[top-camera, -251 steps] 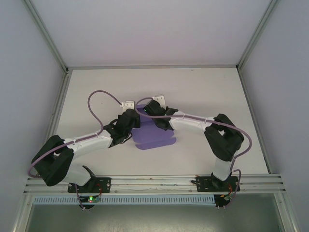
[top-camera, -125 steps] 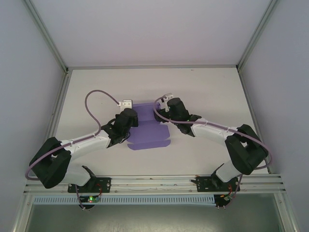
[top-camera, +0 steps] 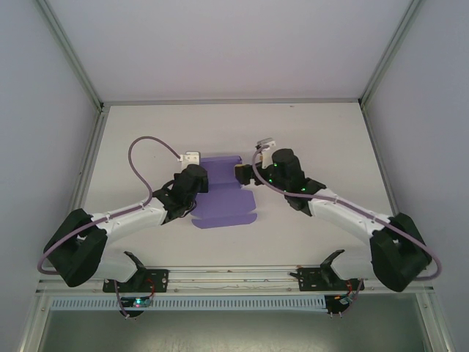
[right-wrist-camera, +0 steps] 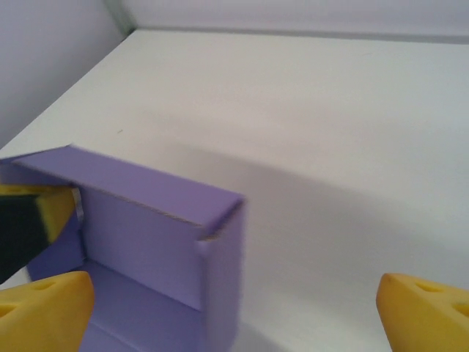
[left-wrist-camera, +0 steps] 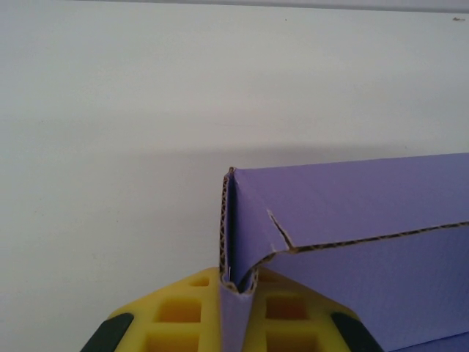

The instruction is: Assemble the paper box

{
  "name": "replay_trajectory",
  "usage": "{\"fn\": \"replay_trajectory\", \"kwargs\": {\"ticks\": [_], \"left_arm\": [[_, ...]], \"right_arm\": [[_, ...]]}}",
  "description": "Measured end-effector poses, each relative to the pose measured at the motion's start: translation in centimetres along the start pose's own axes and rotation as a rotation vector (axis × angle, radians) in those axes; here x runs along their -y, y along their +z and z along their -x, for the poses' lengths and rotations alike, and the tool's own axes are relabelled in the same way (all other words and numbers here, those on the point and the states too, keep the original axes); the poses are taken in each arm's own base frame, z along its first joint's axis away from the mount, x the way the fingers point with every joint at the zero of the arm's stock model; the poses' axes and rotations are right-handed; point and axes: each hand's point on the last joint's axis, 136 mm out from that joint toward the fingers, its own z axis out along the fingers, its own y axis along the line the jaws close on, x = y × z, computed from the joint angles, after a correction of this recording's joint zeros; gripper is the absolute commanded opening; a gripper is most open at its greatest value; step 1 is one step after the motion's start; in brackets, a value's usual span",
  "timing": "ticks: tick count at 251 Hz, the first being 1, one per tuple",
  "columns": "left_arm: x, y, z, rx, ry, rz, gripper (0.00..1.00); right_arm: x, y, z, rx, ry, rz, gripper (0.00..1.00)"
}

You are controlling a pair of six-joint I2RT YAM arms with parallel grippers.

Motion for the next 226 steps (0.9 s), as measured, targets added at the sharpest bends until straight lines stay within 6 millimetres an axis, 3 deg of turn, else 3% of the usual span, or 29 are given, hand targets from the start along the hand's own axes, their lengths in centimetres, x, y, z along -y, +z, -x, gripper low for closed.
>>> {"fn": "replay_trajectory", "kwargs": {"ticks": [28, 63, 100, 147, 181, 226], "left_arm": [[0.0, -0.2, 0.2, 0.006, 0.000, -0.003, 0.00], [0.0, -0.2, 0.1, 0.002, 0.003, -0.001, 0.00], [0.0, -0.2, -0.1, -0.006, 0.011, -0.006, 0.00], [0.7, -0.2, -0.3, -0.023, 0.029, -0.045, 0.00], [1.2, 0.1, -0.7, -0.042, 0.042, -0.066, 0.00], [0.1, 1.0, -1.3, -0.064, 0.062, -0.016, 0.00]], "right_arm": [[2.4, -1.4, -0.6, 0.000, 0.030, -0.099, 0.91], [3.2, -1.5, -2.8, -0.059, 0.053, -0.124, 0.77], [4.0, -1.0, -3.8, -0.090, 0.084, -0.162, 0.83], [5.5, 1.1, -7.5, -0.220, 0.092, -0.211, 0.91], [4.8, 2.9, -8.6, -0.289, 0.085, -0.177, 0.93], [3.9, 4.2, -8.8, -0.323, 0.057, -0.162, 0.96]]}}
